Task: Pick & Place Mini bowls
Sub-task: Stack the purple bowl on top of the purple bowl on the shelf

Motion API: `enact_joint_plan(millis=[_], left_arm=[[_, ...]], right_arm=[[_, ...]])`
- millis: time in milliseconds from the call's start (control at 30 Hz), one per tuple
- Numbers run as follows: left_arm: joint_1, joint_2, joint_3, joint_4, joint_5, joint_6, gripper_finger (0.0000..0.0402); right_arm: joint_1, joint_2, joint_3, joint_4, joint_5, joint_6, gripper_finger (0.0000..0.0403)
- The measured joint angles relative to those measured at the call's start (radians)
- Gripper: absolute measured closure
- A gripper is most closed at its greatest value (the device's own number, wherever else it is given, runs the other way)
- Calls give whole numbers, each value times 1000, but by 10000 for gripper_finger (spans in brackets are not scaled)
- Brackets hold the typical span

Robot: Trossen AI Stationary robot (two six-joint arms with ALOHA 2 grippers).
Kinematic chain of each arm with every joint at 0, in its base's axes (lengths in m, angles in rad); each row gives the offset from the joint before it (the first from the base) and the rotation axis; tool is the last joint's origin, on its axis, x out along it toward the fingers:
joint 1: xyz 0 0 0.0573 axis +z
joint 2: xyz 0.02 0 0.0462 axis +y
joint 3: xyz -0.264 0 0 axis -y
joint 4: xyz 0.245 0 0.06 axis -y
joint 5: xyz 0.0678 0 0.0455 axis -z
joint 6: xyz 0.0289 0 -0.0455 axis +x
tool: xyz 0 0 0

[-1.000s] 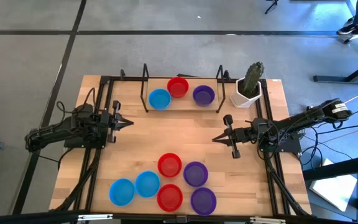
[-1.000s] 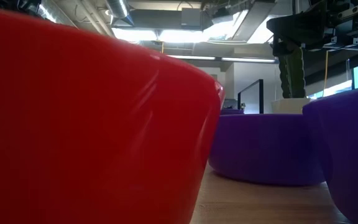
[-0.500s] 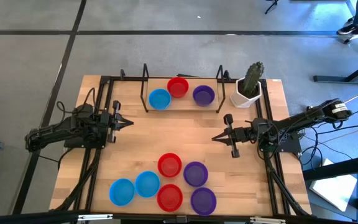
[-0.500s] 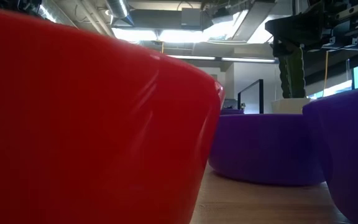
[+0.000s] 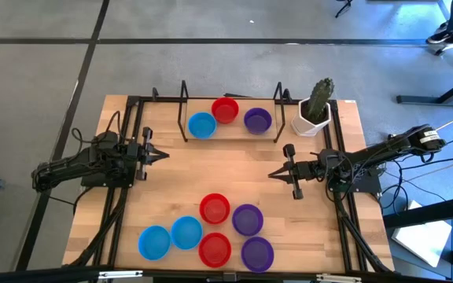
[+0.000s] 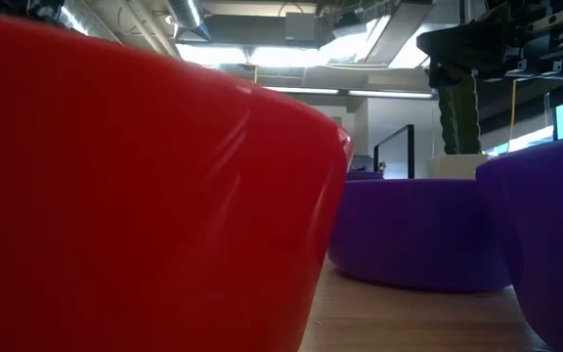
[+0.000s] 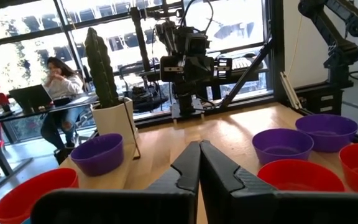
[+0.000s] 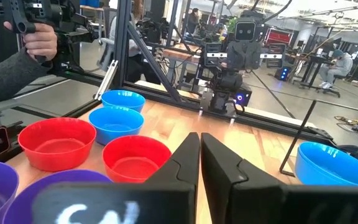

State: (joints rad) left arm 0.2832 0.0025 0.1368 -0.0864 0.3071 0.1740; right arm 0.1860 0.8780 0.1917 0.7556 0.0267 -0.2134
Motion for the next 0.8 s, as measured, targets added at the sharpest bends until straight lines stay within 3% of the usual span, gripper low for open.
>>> enact_joint_plan(millis=[800], left_arm=[[0, 0, 0, 0, 0, -30, 395]], right_arm=[[0, 5, 0, -2, 34, 25, 385]])
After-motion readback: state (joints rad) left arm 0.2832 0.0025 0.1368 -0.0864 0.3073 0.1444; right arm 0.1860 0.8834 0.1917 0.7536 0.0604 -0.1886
